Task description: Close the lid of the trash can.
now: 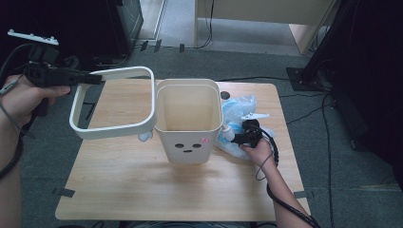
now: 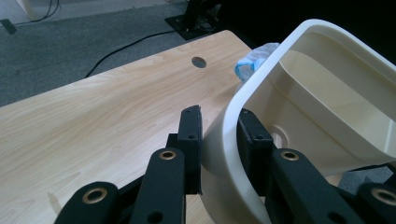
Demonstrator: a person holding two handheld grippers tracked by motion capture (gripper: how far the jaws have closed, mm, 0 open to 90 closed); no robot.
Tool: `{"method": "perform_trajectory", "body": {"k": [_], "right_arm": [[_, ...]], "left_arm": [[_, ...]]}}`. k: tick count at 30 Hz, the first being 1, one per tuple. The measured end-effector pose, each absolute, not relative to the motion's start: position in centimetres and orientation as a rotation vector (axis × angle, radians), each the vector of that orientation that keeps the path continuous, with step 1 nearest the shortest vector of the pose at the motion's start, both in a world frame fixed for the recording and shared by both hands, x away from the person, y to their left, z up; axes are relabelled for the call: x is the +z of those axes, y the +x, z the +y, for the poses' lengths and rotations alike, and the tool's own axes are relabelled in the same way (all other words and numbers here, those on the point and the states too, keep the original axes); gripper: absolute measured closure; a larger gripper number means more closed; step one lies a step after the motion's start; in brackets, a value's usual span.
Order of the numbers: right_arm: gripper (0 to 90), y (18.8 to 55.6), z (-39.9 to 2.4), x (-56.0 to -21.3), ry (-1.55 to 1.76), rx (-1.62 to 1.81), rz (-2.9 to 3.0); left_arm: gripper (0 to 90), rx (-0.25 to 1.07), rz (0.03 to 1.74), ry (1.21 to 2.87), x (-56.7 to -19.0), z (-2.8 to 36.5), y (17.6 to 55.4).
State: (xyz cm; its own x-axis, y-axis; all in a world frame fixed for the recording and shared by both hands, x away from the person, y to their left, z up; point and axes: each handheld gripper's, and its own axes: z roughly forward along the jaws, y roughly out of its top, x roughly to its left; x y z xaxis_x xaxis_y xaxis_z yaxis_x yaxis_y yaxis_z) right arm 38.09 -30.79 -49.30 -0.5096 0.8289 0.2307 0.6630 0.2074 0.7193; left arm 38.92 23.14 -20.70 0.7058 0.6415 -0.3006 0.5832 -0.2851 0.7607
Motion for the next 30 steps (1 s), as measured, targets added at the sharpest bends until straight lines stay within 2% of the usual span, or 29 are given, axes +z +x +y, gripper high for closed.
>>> {"method": "perform_trajectory", "body": {"k": [30], "right_arm": [[25.8,38.1,-30.7,-49.3,1.427,1.179,2.273]], "left_arm": [[73.8,0.047,0.919,2.012,-21.3,15.7,41.2]]}}
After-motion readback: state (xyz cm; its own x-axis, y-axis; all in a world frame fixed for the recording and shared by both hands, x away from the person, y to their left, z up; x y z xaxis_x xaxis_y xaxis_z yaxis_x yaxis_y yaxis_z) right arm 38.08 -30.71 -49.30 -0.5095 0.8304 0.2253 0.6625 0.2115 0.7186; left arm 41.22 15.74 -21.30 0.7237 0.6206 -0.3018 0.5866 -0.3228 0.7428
